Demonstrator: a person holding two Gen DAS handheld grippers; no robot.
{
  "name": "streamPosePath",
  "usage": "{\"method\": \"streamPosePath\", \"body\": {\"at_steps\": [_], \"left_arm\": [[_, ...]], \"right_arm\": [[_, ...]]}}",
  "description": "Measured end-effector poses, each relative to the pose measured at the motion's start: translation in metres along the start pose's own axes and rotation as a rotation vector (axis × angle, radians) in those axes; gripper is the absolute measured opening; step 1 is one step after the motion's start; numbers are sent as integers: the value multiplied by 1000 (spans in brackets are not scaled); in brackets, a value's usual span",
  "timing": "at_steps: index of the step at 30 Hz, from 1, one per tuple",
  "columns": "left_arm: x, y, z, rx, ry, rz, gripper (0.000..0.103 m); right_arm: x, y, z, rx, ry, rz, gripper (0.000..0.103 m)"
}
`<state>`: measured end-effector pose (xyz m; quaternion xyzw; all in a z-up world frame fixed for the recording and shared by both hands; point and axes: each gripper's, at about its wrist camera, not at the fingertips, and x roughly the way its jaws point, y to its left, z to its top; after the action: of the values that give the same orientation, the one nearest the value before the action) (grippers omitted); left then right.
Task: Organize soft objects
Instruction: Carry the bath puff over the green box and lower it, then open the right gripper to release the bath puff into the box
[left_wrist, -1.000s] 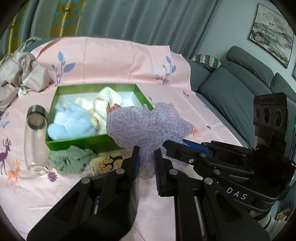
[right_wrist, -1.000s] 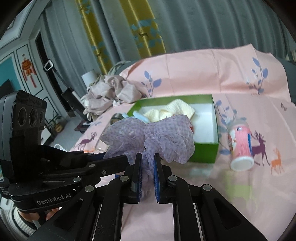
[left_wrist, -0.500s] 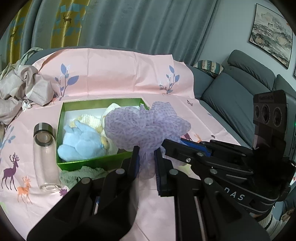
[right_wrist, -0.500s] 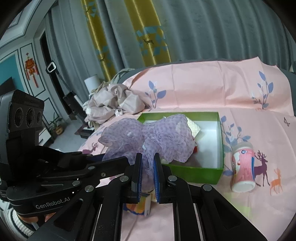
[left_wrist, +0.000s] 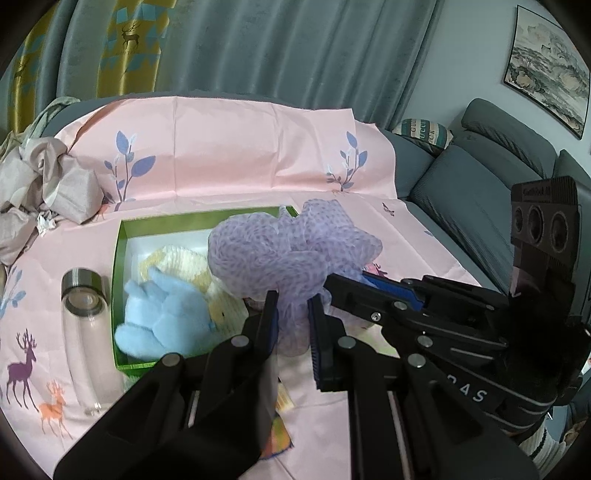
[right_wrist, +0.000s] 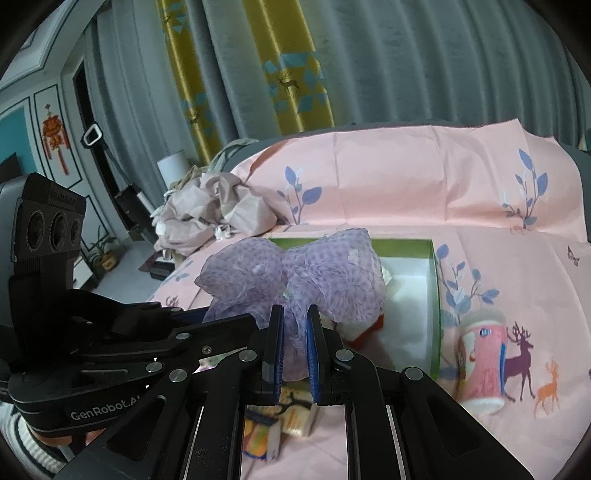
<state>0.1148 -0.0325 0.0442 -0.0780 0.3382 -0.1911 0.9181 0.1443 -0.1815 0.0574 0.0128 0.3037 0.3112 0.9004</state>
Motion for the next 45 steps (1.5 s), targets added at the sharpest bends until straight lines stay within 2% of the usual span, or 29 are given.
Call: {"method": "streamPosePath", "body": {"at_steps": [8, 15, 27, 41, 44, 45], "left_arm": [[22, 12, 24, 1, 19, 16, 13], [46, 23, 31, 0, 59, 34, 13], [93, 40, 18, -18, 174, 77, 16], [109, 48, 9, -45, 228, 104, 17], [108, 48, 9, -48, 226, 105, 21], [108, 48, 10, -49, 223, 105, 29]], "right_arm": [[20, -11, 21, 0, -4, -17, 12], [42, -22, 26, 11, 19, -43, 12], [82, -48, 7, 68, 113, -64, 12], [97, -59, -6, 81, 163, -89, 12], [97, -62, -7, 94, 171, -87, 12], [96, -63, -8, 98, 172, -90, 12]]}}
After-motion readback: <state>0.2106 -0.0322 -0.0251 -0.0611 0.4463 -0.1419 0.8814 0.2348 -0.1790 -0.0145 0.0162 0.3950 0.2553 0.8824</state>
